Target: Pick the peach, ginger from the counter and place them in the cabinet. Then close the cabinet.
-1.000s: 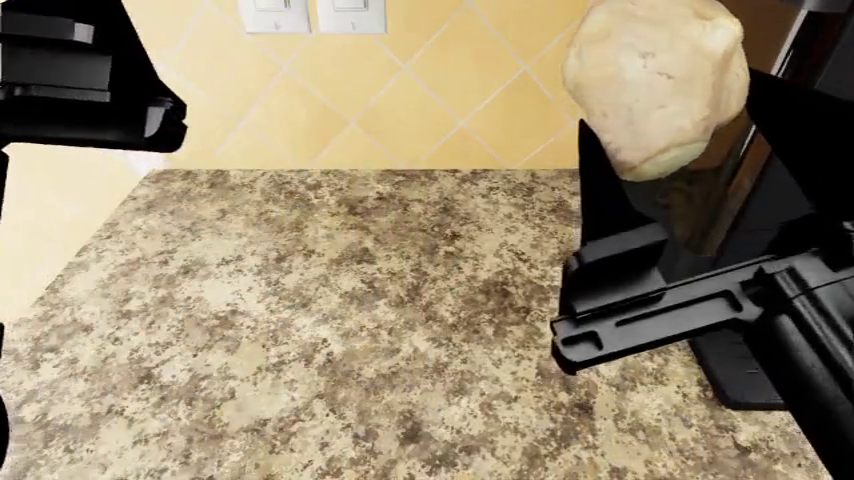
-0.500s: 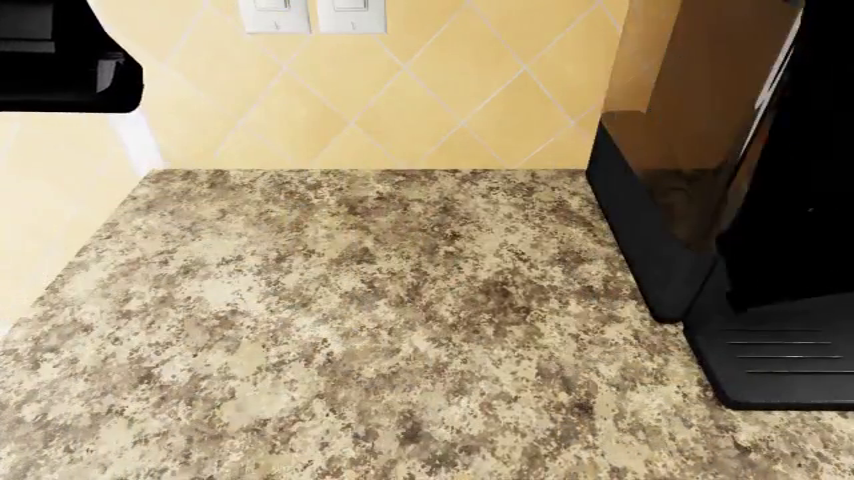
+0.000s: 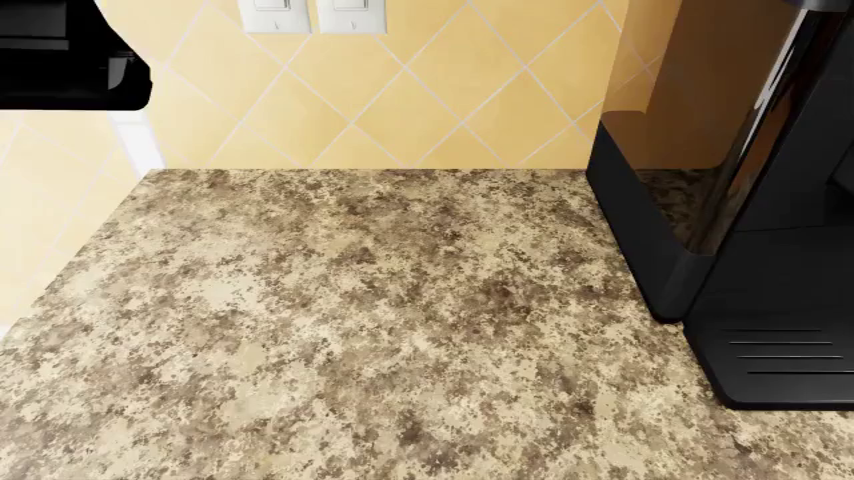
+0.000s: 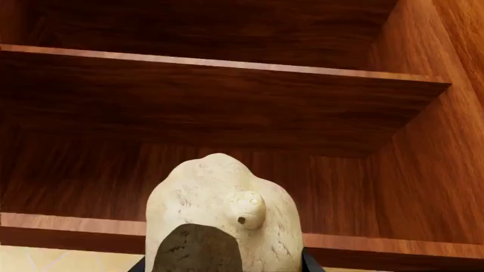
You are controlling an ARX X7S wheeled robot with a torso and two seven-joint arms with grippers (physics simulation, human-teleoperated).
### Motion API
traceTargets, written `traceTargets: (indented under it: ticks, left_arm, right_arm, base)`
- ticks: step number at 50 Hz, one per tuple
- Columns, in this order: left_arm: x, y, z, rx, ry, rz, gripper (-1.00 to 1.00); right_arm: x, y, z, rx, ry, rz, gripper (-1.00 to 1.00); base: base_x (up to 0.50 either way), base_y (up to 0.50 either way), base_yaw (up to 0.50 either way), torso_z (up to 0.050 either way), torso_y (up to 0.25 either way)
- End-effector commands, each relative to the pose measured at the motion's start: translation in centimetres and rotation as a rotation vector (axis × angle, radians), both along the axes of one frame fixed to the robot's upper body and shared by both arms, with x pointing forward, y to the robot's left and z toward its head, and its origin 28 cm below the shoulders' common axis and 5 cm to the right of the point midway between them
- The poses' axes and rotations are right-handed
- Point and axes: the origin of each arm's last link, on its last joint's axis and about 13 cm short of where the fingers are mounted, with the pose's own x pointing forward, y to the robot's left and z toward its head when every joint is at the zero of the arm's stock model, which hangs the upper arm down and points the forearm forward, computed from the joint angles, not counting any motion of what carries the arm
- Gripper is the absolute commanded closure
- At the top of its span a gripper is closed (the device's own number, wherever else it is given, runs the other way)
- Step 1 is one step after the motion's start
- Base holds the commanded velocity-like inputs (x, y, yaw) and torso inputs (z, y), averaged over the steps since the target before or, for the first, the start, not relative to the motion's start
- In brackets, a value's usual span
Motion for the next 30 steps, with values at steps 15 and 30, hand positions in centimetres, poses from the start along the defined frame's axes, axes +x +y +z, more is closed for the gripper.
traceTargets:
  ticks: [15, 30]
  left_arm:
    - [-0.1, -0.1, 0.3, -0.01, -0.001, -0.017, 1.0]
    - [0.0, 0.0, 0.1, -0.016, 0.005, -0.018, 1.0]
  right_arm:
    - [4.4, 1.7, 6.3, 0.176, 0.012, 0.038, 1.0]
    - [8.5, 2.4, 10.4, 0.113, 0.083, -0.058, 1.0]
  base:
    - [0.0, 0.0, 0.0, 0.0, 0.0]
    - [0.0, 0.0, 0.0, 0.0, 0.001]
